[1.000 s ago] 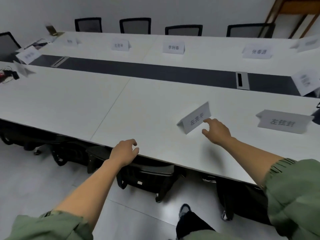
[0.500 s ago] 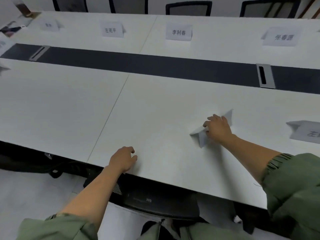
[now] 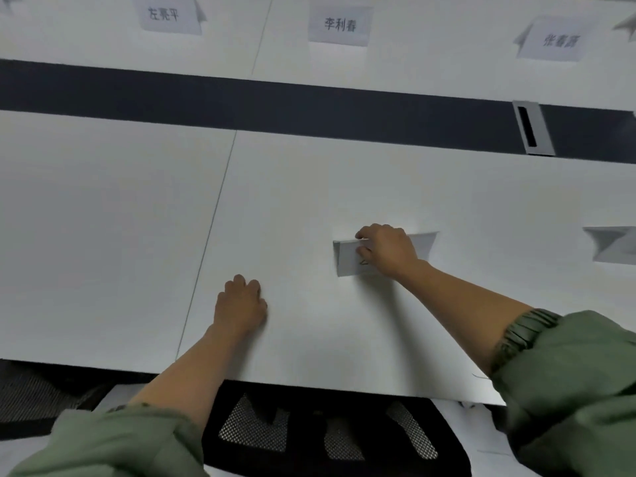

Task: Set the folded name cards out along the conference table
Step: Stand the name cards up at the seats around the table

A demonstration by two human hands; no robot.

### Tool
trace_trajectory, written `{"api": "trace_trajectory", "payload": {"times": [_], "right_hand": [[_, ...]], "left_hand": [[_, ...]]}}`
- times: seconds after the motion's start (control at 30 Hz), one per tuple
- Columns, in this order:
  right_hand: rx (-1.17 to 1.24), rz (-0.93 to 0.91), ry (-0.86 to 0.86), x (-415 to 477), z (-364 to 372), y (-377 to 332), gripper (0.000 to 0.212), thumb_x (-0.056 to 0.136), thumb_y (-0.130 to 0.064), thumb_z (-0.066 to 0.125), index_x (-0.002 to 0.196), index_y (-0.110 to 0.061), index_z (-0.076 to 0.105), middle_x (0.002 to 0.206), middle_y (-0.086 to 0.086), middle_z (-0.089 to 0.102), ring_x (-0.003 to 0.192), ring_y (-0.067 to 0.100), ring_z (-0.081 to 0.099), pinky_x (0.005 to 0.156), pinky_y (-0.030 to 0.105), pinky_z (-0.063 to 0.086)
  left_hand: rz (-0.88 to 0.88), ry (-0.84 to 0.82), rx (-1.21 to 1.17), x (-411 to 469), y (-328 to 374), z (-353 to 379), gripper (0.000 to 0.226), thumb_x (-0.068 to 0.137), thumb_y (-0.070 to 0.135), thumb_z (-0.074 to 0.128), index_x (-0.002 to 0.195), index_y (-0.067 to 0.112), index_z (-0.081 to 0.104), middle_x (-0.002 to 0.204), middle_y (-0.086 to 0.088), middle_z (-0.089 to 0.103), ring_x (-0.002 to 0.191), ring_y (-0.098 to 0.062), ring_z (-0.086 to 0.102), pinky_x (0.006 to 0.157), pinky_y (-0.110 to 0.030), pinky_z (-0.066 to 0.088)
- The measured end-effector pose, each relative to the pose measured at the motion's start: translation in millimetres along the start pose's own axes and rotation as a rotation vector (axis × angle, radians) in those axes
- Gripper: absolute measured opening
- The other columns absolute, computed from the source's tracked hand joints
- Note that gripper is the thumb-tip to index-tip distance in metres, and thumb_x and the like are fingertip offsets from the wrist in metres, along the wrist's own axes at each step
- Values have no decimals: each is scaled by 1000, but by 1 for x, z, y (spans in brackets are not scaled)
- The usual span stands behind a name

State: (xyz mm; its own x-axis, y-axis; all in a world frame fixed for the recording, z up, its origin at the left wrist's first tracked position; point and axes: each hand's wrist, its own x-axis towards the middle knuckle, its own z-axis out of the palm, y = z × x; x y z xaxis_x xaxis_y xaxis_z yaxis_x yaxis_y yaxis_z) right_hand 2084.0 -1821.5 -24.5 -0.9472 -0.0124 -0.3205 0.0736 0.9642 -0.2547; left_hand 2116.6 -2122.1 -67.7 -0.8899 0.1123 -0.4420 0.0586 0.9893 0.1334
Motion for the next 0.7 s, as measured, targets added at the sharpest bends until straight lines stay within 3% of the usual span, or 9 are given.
{"api": "trace_trajectory", "payload": {"times": [0.13,0.23,0.3,0.37,0.53,0.7], "right_hand": [[33,-5,51,3,2,1,60,85,-51,64,138,-26,52,129,3,60,122,27,53,105,41,34],[-27,54,64,-9,3,24,74,77,-65,58,141,-29,48,140,1,53,134,26,41,113,49,23],[-102,95,43,-14,6,35,70,81,-65,55,142,-31,47,143,0,50,137,26,36,115,52,17],[-147,121,47,-13,10,37,61,87,-61,55,140,-31,49,141,-2,52,137,25,36,116,52,14],[-74,122,109,17,21,16,47,93,-53,52,132,-28,56,132,0,59,130,25,44,115,49,15],[-50,106,136,62,18,-10,47,92,-54,52,130,-27,56,126,1,62,122,27,50,112,46,20]], "left_hand": [[66,111,3,26,-14,8,31,87,20,54,112,1,55,113,-20,49,103,-38,48,79,-42,45],[78,112,36,40,-15,19,52,96,31,46,143,8,37,147,-25,32,134,-42,31,104,-49,34],[61,109,23,43,-14,31,59,100,38,35,152,14,21,158,-23,13,146,-40,12,116,-49,17],[61,170,3,42,-14,46,59,101,41,27,154,15,17,160,-21,8,148,-38,6,119,-51,10],[51,244,-15,45,-17,65,64,97,46,16,154,17,15,161,-17,5,149,-32,0,120,-48,1],[52,271,-38,44,-15,66,64,97,47,19,153,16,21,161,-17,7,149,-32,3,120,-49,4]]}}
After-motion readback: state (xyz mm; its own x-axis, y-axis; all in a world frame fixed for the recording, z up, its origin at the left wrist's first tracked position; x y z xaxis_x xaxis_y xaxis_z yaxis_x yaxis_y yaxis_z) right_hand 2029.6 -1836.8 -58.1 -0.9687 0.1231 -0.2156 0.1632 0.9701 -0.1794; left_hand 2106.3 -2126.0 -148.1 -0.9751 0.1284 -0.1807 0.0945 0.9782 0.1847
